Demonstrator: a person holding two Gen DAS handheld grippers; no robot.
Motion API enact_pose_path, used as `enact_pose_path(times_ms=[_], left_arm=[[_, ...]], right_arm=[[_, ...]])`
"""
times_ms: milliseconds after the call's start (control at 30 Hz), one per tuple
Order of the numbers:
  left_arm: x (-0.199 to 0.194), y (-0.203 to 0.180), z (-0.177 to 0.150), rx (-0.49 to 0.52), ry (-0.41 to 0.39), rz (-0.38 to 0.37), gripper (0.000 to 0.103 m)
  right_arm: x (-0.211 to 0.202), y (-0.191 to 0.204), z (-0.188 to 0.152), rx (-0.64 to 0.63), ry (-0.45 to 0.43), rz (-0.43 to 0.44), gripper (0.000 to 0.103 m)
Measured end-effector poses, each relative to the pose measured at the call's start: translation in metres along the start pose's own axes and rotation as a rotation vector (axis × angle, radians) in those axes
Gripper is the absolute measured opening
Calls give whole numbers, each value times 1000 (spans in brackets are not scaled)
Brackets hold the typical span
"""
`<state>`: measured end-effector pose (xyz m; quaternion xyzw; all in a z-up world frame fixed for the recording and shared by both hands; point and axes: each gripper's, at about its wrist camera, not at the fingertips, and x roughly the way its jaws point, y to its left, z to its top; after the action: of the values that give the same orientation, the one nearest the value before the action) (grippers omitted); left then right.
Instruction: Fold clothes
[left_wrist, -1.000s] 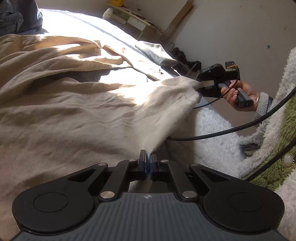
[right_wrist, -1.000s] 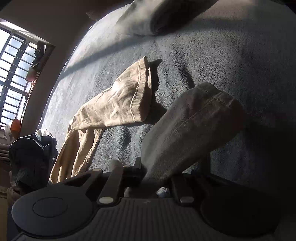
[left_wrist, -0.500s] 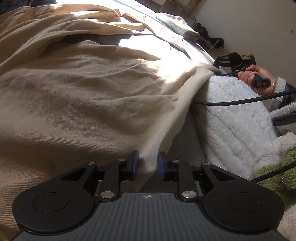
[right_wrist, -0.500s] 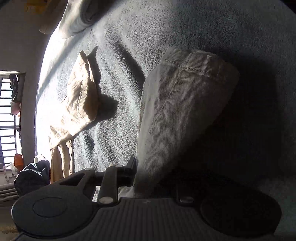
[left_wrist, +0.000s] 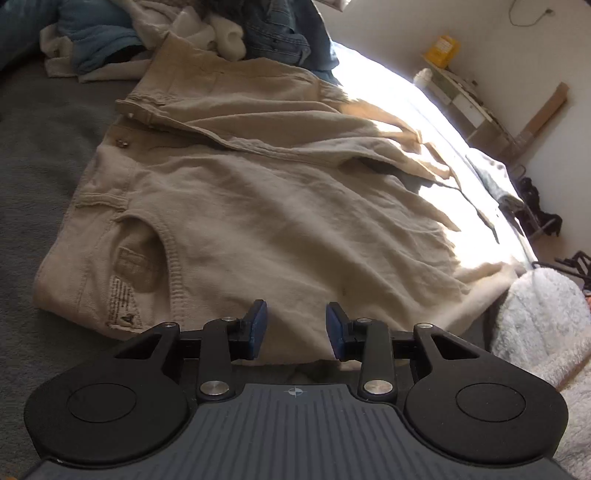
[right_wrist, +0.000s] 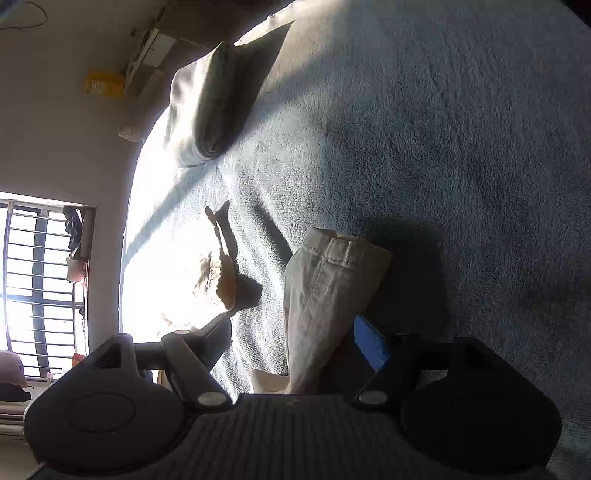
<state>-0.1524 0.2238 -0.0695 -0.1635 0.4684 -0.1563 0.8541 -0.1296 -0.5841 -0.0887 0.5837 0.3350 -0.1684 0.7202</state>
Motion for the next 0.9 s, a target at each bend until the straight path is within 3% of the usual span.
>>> enact_pose_path(times_ms=[100,167,200,267,467,567,633,700,800,900], left_arm=[[-21,31,4,-153,-66,86,35],[-32,46,1,-232,-127,140,36],[-36,51,-1,-261,-162,171,44],[-42,62,-7,-333,-221,228,61],[-11,87,-20,-569,-196,253,62],[4,90,-19,-643,-216,270,62],[7,86,-14,-643,-244,302,57],[10,83,-11,-639,-244,363,36],[6,77,-8,-620,-244,408,15],[3,70,-5,-583,-252,475,13]], right_arm=[[3,34,-5,-154,29,108,70],[16,62,-17,-298,138,207,70],[26,78,-31,-385,219,247,69],[41,97,-54,-511,296,271,69],[78,85,-71,-592,390,166,67],[97,79,-80,-632,436,113,56],[109,75,-86,-659,467,77,56],[122,71,-92,-685,498,41,55],[135,67,-97,-712,532,8,55],[137,66,-94,-717,540,14,55]])
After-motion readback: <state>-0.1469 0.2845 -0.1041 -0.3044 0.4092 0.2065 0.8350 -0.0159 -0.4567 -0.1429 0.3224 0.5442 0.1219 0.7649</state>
